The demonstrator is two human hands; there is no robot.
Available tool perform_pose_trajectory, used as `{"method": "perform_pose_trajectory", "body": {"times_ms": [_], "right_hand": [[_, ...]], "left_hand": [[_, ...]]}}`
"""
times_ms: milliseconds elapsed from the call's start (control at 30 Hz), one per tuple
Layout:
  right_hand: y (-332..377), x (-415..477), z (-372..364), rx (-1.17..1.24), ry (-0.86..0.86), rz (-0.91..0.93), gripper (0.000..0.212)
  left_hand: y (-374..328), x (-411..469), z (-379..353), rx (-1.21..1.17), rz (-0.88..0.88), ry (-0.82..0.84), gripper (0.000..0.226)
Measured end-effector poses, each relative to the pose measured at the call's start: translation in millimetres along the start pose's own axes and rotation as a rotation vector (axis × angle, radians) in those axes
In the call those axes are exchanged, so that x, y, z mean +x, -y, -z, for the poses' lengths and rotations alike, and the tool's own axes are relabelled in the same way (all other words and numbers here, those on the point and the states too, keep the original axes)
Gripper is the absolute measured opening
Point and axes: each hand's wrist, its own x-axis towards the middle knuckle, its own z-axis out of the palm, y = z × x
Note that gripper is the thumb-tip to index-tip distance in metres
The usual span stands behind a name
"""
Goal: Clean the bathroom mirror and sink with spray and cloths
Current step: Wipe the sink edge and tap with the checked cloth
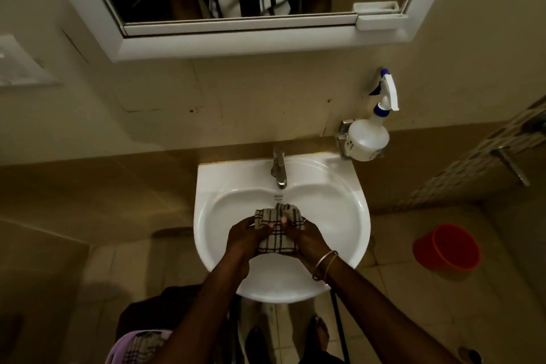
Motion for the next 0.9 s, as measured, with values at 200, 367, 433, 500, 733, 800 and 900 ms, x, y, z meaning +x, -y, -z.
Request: {"method": "perform_pose_trajectory", "body": {"times_ms": [200,367,433,500,733,800,900], "right_hand": [[0,7,20,-0.258,-0.069,0.049,0.037],[1,12,28,-0.259,-0.138,0.046,0.013],[4,13,30,-0.266,-0.151,0.037,0.012],[5,16,35,-0.277,-0.139,0.038,0.01],[16,17,53,-0.2,-0.037,-0.025,0.025],[18,17,57,-0.19,-0.007,-0.04,0.022],[17,15,61,-0.198,0.015,-0.03,0.022]], "left_hand": [[3,-4,-6,0.004,-0.021,-0.058,0.043],[5,-11,-21,-0.035,-0.035,-0.083,0.044],[6,-10,-27,-0.061,-0.023,-0.089,0.045],[6,-9,-31,-0.088,-0.009,-0.094,0.045],[11,-18,-39,-0.118,-0.066,-0.092,0.044],[13,-20,-40,-0.128,-0.071,-0.109,0.045],[14,-25,-41,-0.127,-0.074,-0.124,0.042]]}}
